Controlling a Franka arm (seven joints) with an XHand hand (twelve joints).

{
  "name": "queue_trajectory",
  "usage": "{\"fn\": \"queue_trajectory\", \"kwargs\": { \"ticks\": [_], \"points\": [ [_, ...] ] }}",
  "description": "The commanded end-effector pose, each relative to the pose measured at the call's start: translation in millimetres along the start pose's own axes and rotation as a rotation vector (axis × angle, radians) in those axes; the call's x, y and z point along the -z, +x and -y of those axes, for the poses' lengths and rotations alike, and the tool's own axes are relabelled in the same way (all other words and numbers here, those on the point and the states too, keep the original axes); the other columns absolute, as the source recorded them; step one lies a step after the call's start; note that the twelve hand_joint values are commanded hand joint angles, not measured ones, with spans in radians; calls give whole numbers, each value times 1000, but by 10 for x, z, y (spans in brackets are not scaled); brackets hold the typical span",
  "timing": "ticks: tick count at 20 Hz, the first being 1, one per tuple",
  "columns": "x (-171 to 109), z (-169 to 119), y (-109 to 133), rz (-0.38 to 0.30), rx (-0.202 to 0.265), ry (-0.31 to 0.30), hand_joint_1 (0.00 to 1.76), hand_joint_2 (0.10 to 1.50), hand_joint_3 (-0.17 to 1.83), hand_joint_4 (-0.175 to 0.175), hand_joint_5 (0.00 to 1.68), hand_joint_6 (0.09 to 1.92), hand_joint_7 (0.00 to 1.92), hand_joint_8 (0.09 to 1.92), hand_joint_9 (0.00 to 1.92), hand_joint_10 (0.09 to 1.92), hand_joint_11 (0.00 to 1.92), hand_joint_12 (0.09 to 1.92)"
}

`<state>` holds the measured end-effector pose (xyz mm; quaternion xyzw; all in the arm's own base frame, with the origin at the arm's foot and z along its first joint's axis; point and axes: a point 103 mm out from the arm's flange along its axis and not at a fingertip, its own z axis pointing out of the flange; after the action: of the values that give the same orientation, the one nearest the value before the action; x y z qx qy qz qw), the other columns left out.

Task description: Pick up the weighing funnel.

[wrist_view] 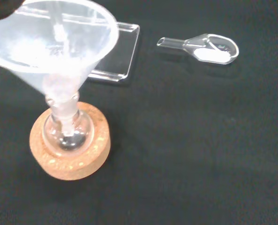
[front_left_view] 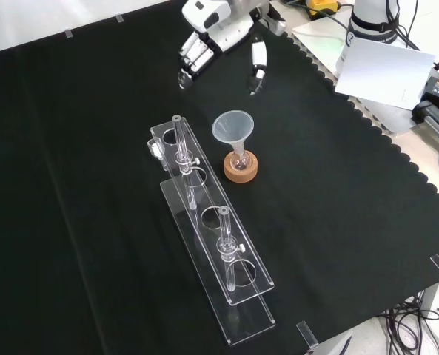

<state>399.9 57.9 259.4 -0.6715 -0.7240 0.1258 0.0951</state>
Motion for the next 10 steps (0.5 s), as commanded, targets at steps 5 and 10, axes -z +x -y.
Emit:
{"fn": "queue_trajectory", "kwargs": {
  "ticks": [5, 10],
  "points": [
    [171, -43, -463, -74, -30, -41, 550, 607, 395, -28, 222, 87, 177, 694, 428, 697, 333, 1429],
    [164, -191, -608, -87, -35, -44, 555, 608, 396, -29, 248, 87, 205, 697, 448, 686, 348, 1419]
  ]
}}
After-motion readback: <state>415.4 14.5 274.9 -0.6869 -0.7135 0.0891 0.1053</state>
